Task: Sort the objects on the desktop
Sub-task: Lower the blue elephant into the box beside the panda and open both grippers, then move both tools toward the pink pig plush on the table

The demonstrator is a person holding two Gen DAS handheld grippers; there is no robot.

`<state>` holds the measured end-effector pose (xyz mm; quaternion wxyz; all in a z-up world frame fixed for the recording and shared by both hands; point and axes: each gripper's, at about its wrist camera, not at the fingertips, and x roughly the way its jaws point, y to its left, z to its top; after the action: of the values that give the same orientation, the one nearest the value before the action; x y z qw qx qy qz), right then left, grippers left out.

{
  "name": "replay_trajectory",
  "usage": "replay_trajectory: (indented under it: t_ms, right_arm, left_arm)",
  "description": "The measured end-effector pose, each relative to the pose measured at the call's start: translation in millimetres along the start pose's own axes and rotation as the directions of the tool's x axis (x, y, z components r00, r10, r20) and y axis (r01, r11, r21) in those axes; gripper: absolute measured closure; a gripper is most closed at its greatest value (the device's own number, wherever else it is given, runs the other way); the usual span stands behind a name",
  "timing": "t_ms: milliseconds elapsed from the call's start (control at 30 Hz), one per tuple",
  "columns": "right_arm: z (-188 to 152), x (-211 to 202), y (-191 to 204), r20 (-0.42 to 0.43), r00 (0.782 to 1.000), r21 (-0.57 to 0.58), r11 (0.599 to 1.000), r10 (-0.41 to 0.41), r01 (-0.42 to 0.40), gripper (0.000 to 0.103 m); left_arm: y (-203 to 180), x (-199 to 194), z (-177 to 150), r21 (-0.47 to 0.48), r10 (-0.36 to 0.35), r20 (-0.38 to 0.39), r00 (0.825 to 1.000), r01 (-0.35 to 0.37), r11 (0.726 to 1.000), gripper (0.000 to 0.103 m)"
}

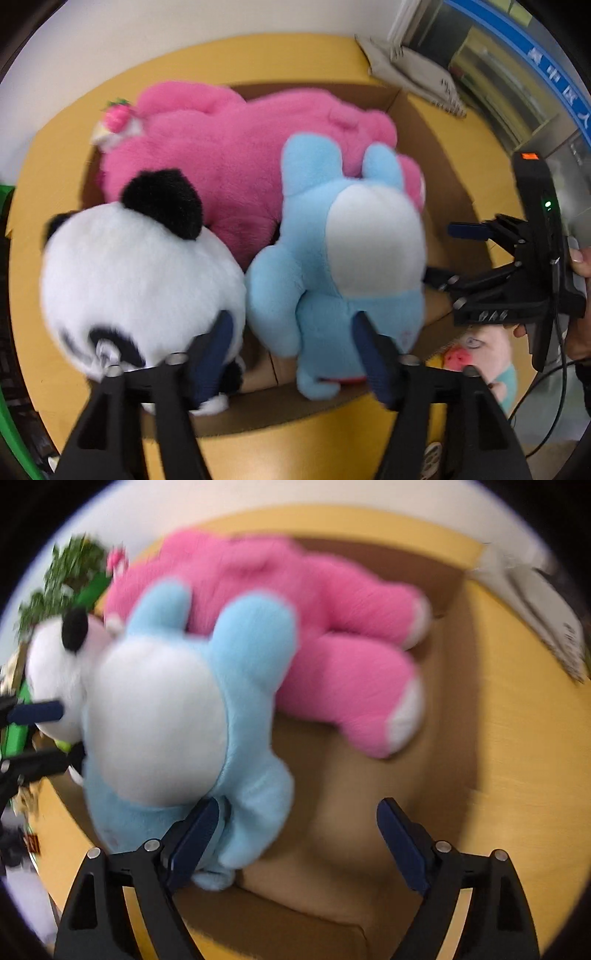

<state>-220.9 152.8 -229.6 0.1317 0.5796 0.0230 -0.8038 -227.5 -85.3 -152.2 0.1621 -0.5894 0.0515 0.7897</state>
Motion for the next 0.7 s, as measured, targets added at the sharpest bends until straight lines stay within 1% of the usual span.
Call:
replay_trajectory:
  t_ms: [67, 133, 167, 200, 233, 267, 333, 400, 533, 700]
  right_arm:
    - [-5, -31, -3, 0.07, 0.997, 0.027, 0.999, -0.038, 0.036, 0.015]
    - [-8, -64, 1, 0.14, 0.987, 0.03, 0.997, -0.075, 0.071, 0.015]
    - [-10, -78, 6, 0.17, 0.982, 0.025, 0.996, -0.088, 0.085, 0.015]
    - [-7, -91, 11, 0.195, 0.976, 0.018, 0.995, -0.099, 0.098, 0.01]
    - [-5, -102, 17, 0.215, 0.971, 0.008, 0.994, -0.108, 0.109, 0.0]
    - [-5, -114, 25, 0.236, 0.965, -0.004, 0.993, -0.115, 0.119, 0.0]
    - [-3, -133, 43, 0.274, 0.953, -0.031, 0.989, -0.13, 0.144, 0.0]
    - [7, -147, 59, 0.301, 0.943, -0.053, 0.985, -0.138, 0.161, 0.0]
    - [6, -172, 85, 0.329, 0.934, -0.094, 0.979, -0.139, 0.179, 0.0]
    - [-6, -205, 105, 0.358, 0.923, -0.122, 0.973, -0.139, 0.194, 0.0]
  left_arm:
    - [6, -27, -7, -0.024, 0.046, 0.042, 0.998, -0.045, 0.999, 0.015]
    - [14, -60, -13, -0.066, 0.046, 0.099, 0.994, -0.04, 0.997, 0.015]
    - [18, -76, -17, -0.085, 0.041, 0.125, 0.991, -0.03, 0.996, 0.012]
    - [19, -89, -20, -0.102, 0.04, 0.149, 0.988, -0.025, 0.994, 0.006]
    - [17, -101, -23, -0.118, 0.056, 0.169, 0.984, -0.036, 0.992, 0.001]
    - [16, -115, -26, -0.137, 0.079, 0.191, 0.978, -0.053, 0.989, 0.0]
    - [6, -129, -30, -0.159, 0.107, 0.215, 0.971, -0.073, 0.985, 0.0]
    - [-1, -142, -32, -0.179, 0.124, 0.236, 0.964, -0.082, 0.98, 0.0]
    - [-22, -155, -36, -0.186, 0.119, 0.267, 0.956, -0.07, 0.98, 0.0]
    - [-32, -167, -47, -0.19, 0.11, 0.284, 0.952, -0.056, 0.98, 0.0]
